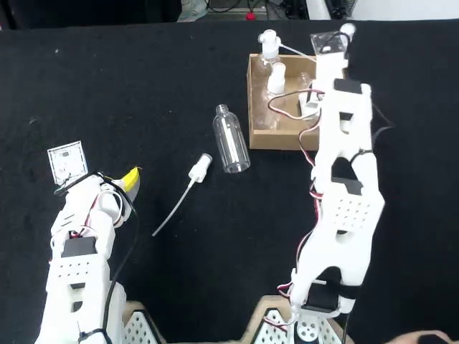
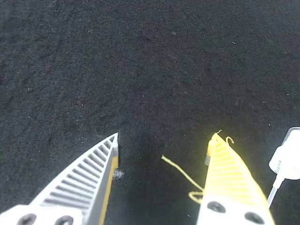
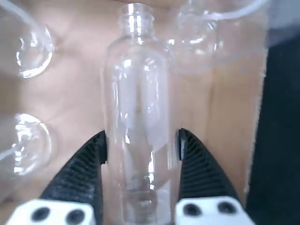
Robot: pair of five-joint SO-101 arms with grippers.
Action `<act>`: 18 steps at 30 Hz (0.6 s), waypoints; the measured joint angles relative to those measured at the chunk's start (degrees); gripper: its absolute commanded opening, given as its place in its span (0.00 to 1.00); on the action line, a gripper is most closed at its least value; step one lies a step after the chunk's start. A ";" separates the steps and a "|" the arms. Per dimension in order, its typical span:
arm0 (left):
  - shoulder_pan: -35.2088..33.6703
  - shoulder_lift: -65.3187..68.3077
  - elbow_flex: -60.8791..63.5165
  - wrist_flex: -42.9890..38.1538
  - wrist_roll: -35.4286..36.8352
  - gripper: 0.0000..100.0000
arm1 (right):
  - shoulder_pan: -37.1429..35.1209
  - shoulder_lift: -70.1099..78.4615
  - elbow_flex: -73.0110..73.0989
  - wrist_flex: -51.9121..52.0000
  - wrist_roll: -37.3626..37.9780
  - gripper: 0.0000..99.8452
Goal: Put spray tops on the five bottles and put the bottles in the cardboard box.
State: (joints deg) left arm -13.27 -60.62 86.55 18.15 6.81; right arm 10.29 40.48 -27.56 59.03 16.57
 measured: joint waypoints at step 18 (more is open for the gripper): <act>0.00 0.00 0.00 0.00 0.00 0.29 | 0.26 -15.21 -0.18 16.09 0.09 0.05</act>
State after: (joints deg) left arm -13.27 -60.62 86.55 18.15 6.81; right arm 10.55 25.27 -27.74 75.12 16.66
